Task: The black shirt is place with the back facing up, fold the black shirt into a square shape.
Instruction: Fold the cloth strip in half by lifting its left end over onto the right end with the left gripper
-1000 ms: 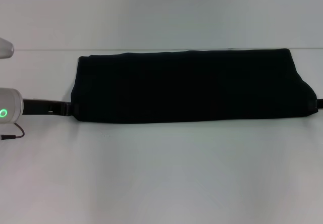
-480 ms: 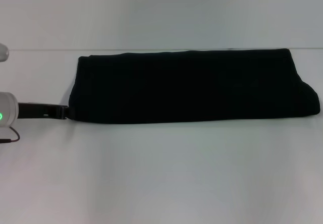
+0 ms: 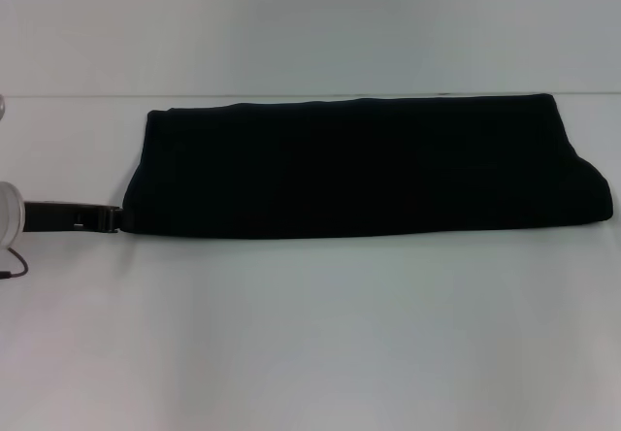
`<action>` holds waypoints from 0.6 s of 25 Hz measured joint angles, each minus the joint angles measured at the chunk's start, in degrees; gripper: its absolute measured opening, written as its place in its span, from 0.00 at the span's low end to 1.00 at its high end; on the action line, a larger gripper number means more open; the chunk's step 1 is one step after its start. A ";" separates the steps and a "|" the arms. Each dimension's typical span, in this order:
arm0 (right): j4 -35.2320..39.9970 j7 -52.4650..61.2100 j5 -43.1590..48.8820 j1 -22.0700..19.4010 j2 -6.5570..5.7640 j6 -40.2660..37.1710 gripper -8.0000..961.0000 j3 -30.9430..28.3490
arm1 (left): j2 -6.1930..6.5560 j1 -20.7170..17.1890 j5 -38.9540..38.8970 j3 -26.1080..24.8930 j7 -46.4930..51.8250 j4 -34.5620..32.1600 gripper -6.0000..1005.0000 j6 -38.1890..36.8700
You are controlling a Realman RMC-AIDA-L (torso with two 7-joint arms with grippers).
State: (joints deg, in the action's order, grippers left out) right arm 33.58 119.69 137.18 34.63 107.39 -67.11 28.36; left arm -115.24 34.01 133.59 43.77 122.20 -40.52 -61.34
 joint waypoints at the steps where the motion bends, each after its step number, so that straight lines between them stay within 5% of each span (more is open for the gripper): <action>1: 0.00 -0.02 0.00 0.00 0.00 -0.01 0.04 -0.09 | 0.01 0.00 0.00 0.01 -0.01 0.00 0.01 0.00; 13: -1.48 0.19 0.32 1.80 1.87 3.95 0.07 0.40 | 0.04 0.12 0.00 0.05 -0.84 0.22 0.01 0.07; 15: -1.41 0.25 0.34 2.02 2.20 5.00 0.15 0.40 | 0.08 0.21 0.00 0.19 -0.88 0.29 0.01 0.09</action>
State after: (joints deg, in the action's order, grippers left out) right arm 32.17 119.95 137.52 36.64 109.58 -62.10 28.77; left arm -115.17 34.22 133.59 43.96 121.33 -40.23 -61.26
